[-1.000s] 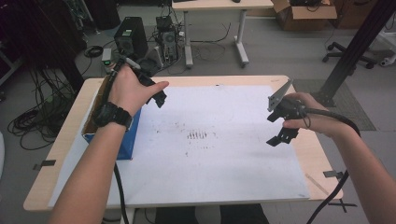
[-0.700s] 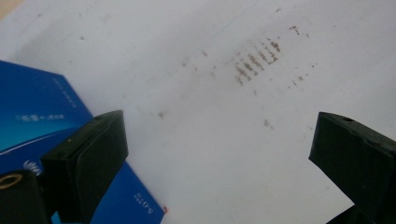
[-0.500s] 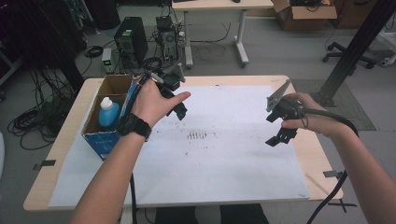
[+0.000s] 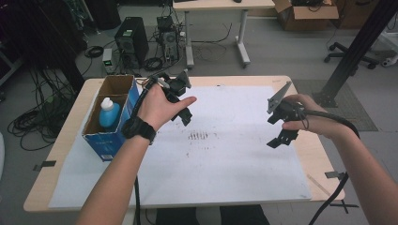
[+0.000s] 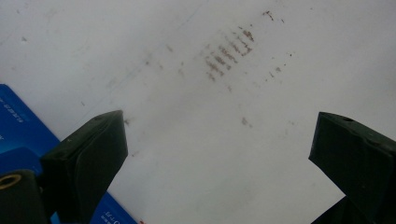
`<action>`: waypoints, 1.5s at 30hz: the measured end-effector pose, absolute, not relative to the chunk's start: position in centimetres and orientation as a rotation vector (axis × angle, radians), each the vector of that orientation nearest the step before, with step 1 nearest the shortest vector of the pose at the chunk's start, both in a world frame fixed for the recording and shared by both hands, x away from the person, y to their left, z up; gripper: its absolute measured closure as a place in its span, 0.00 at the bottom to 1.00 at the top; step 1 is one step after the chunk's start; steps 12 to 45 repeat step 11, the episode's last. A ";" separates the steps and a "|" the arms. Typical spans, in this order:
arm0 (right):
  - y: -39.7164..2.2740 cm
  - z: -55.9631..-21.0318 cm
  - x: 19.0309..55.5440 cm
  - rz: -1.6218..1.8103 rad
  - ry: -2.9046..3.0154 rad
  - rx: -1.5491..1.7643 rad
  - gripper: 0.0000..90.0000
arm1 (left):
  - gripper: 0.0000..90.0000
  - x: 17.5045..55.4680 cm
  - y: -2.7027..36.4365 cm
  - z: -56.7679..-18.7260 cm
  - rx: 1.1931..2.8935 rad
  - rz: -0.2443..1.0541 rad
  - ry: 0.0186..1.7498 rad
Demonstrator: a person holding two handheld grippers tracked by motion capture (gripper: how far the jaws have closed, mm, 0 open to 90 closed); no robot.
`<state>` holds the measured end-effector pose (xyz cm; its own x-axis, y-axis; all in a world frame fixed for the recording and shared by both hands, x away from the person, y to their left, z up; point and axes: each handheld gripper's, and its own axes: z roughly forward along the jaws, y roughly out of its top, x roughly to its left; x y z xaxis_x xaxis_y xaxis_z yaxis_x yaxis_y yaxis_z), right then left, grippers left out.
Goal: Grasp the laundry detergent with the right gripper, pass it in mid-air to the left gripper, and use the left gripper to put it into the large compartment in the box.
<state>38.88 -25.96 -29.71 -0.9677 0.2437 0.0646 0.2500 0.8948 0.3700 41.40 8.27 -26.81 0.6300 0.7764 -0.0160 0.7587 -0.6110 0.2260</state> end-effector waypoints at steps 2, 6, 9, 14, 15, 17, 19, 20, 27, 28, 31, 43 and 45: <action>-25.9 -29.7 38.9 -0.602 -3.043 -0.396 0.04 | 0.05 41.4 8.2 -26.9 2.642 0.127 1.267; -25.9 -29.6 38.8 -0.602 -3.043 -0.387 0.04 | 0.05 41.3 8.2 -26.9 2.641 0.126 1.262; -26.0 -29.6 38.7 -0.605 -3.042 -0.394 0.04 | 0.05 41.2 8.2 -26.9 2.639 0.122 1.257; -26.1 -29.6 38.7 -0.620 -3.039 -0.396 0.04 | 0.05 41.2 8.2 -26.9 2.640 0.120 1.254; -26.1 -29.6 38.7 -0.620 -3.039 -0.396 0.04 | 0.05 41.2 8.2 -26.9 2.640 0.120 1.254; -26.1 -29.6 38.7 -0.620 -3.039 -0.396 0.04 | 0.05 41.2 8.2 -26.9 2.640 0.120 1.254; -26.1 -29.6 38.7 -0.620 -3.039 -0.396 0.04 | 0.05 41.2 8.2 -26.9 2.640 0.120 1.254; -26.1 -29.6 38.7 -0.620 -3.039 -0.396 0.04 | 0.05 41.2 8.2 -26.9 2.640 0.120 1.254; -26.1 -29.6 38.7 -0.620 -3.039 -0.396 0.04 | 0.05 41.2 8.2 -26.9 2.640 0.120 1.254; -26.1 -29.6 38.7 -0.620 -3.039 -0.396 0.04 | 0.05 41.2 8.2 -26.9 2.640 0.120 1.254; -26.1 -29.6 38.7 -0.620 -3.039 -0.396 0.04 | 0.05 41.2 8.2 -26.9 2.640 0.120 1.254; -26.1 -29.6 38.7 -0.620 -3.039 -0.396 0.04 | 0.05 41.2 8.2 -26.9 2.640 0.120 1.254; -26.1 -29.6 38.7 -0.620 -3.039 -0.396 0.04 | 0.05 41.2 8.2 -26.9 2.640 0.120 1.254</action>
